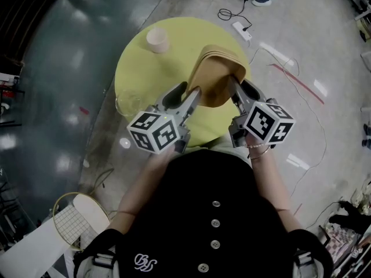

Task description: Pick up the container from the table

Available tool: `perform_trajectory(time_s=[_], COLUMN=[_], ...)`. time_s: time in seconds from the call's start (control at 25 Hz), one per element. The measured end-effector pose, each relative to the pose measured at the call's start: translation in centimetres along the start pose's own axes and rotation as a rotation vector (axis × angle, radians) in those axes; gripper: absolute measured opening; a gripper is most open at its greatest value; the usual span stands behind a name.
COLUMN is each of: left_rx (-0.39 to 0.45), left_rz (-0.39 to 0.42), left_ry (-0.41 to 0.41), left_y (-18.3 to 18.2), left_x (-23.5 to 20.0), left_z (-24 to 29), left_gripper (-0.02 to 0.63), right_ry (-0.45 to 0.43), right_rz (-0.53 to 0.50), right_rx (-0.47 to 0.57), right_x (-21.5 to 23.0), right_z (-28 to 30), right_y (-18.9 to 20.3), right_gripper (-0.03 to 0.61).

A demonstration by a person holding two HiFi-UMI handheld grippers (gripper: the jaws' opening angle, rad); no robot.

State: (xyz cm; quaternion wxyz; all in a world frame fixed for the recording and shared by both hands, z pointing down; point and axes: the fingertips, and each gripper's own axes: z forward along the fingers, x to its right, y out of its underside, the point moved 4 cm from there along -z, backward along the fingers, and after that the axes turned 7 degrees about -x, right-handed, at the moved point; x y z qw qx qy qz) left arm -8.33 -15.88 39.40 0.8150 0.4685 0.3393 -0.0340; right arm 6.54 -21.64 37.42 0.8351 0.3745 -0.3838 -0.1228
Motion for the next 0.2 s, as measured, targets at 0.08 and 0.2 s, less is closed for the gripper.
perform_trajectory(time_s=[0.08,0.2], left_rx=[-0.001,-0.004], left_rz=[-0.001,-0.007], left_ry=[0.001,0.002], left_y=[-0.08,-0.14], left_x=[-0.21,-0.56], left_z=[0.02,0.10], left_gripper=[0.176,0.176], right_ry=[0.002,0.002], right_rz=[0.000,0.002], right_rx=[-0.001,-0.002], right_x=[-0.01,-0.01], right_z=[0.22,0.55], right_y=[0.00,0.00], right_gripper=[0.058,0.058])
